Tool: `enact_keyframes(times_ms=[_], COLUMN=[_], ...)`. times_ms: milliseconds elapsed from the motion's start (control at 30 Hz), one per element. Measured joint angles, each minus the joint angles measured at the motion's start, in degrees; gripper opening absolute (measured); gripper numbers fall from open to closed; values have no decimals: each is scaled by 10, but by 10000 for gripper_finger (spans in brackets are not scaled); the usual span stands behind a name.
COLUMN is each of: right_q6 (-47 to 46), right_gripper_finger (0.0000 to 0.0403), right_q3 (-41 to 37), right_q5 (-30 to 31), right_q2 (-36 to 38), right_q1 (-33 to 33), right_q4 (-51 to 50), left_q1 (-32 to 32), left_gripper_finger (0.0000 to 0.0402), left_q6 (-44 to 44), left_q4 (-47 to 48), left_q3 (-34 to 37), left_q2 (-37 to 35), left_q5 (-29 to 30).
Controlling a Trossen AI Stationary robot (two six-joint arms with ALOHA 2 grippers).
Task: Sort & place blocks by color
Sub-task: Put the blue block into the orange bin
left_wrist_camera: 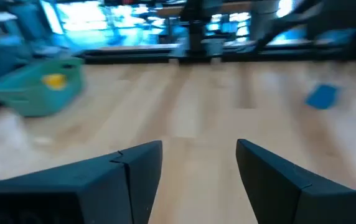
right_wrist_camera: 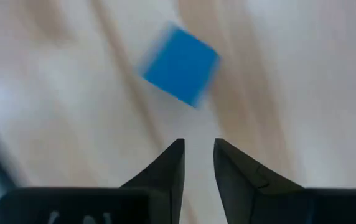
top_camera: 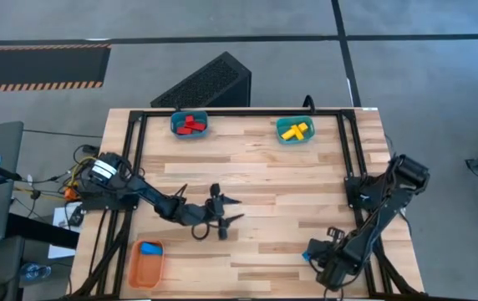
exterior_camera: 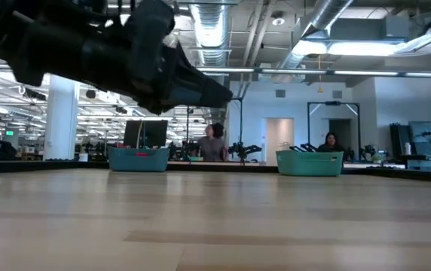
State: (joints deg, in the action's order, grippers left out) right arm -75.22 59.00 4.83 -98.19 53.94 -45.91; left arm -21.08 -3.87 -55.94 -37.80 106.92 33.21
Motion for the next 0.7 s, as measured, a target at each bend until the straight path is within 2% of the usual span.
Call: enact_keyframes(times_ms=[167, 400, 567, 700], right_q6=[95, 218, 270, 274], right_gripper_finger=[98, 98, 98, 98], right_q3=[43, 44, 47, 48], right_q5=[43, 59, 45, 19], right_q2=[-9, -51, -92, -103], right_q1=[-4, -7, -25, -36], right_q4=[1, -7, 14, 10], left_q1=[26, 53, 61, 61], left_gripper_finger=[196, 196, 196, 196], left_q6=[41, 8, 2, -8], left_q4=[-9, 6, 24, 35], left_q3=[0, 0, 0, 0], left_q2=[0, 0, 0, 0], left_q5=[31, 32, 32, 31])
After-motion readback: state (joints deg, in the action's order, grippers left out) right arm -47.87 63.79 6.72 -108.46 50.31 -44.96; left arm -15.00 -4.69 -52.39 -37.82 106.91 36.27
